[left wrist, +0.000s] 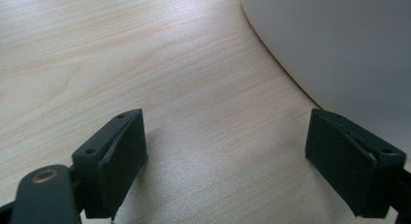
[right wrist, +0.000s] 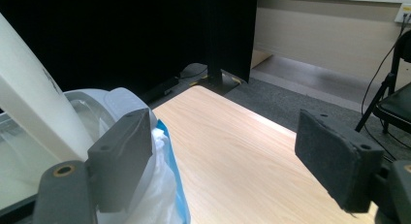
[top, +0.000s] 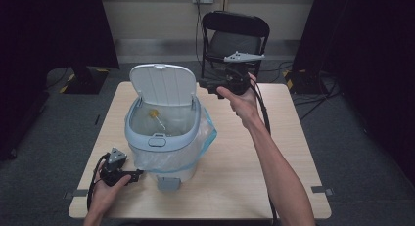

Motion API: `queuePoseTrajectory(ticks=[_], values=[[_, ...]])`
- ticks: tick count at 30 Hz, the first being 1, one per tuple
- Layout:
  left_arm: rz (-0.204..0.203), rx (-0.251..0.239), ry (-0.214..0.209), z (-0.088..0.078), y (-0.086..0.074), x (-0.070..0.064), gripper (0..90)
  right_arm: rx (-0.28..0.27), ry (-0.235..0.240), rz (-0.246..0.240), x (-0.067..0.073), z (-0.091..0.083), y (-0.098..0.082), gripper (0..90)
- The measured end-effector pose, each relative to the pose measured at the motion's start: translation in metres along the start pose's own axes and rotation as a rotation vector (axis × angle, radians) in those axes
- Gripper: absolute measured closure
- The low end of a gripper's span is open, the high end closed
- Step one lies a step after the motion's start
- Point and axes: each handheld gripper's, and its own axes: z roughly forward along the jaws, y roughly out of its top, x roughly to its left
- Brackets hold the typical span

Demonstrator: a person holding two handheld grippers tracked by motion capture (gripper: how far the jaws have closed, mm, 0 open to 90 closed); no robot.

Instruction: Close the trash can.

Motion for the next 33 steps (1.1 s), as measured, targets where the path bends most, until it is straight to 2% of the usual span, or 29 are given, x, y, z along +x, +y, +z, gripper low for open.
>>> queuePoseTrajectory(ticks=[10, 16, 24, 33], values=[[-0.002, -0.001, -0.001, 0.0, 0.0, 0.0, 14.3, 0.003, 0.003, -0.007, 0.005, 0.01, 0.011, 20.3], [-0.002, -0.001, -0.002, 0.0, 0.0, 0.0, 14.3, 0.001, 0.042, -0.006, 0.011, 0.011, 0.015, 20.5], [-0.001, -0.001, 0.0, 0.0, 0.0, 0.0, 14.3, 0.004, 0.065, 0.013, 0.015, 0.008, 0.014, 25.8], [-0.001, -0.001, -0.001, 0.0, 0.0, 0.0, 14.3, 0.01, 0.099, -0.01, 0.024, 0.005, 0.011, 25.5]])
